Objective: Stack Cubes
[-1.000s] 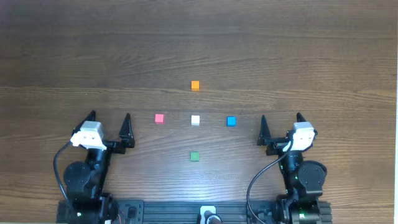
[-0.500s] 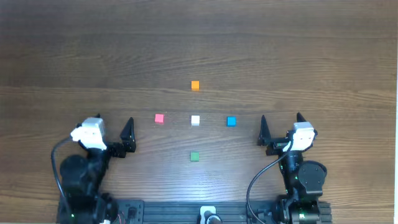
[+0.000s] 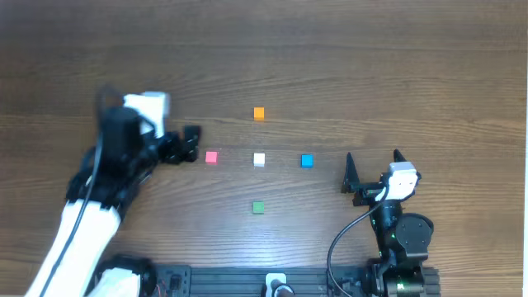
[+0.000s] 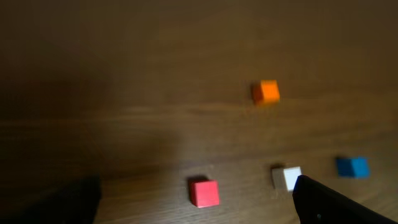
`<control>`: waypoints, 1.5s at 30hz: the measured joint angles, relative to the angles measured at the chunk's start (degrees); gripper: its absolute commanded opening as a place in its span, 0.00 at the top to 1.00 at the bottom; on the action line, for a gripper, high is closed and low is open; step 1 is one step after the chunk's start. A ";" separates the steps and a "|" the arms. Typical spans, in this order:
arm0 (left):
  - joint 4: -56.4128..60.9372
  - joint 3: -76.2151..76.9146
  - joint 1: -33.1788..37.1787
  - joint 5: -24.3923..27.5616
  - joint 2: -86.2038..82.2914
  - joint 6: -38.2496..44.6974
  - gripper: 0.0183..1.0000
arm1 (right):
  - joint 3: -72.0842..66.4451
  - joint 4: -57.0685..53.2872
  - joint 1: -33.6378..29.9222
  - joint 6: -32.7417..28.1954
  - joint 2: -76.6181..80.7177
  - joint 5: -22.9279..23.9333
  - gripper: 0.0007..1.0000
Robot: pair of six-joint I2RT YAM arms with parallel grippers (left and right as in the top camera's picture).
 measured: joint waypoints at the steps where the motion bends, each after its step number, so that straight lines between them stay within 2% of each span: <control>1: -0.04 1.03 -1.09 0.00 3.28 -0.17 0.00 | 0.00 0.00 0.00 0.00 0.00 0.02 0.01; 7: 0.85 5.57 -7.15 -0.96 20.94 -1.51 0.03 | 0.00 0.02 0.00 0.02 0.00 0.00 0.01; 15: 0.74 7.32 -9.31 -1.77 32.70 -3.21 0.04 | 0.00 0.00 0.00 -0.02 0.00 0.00 0.01; 25: -7.30 10.25 -12.07 -7.23 34.51 -7.34 0.05 | 0.00 0.00 0.00 0.04 0.00 0.02 0.01; 30: -7.78 11.37 -13.33 -8.72 34.51 -8.59 0.06 | 0.00 0.00 0.00 -0.02 0.00 0.00 0.01; 35: -8.81 11.37 -14.73 -10.91 34.51 -10.21 0.11 | 0.00 0.00 0.00 0.00 0.00 0.00 0.01; 40: -9.75 11.37 -15.43 -12.59 34.51 -11.78 0.11 | 0.00 0.00 0.00 0.00 0.00 0.00 0.01; 45: -9.35 11.39 -15.43 -13.16 35.08 -12.41 0.19 | 0.00 0.00 0.00 0.00 0.00 0.02 0.01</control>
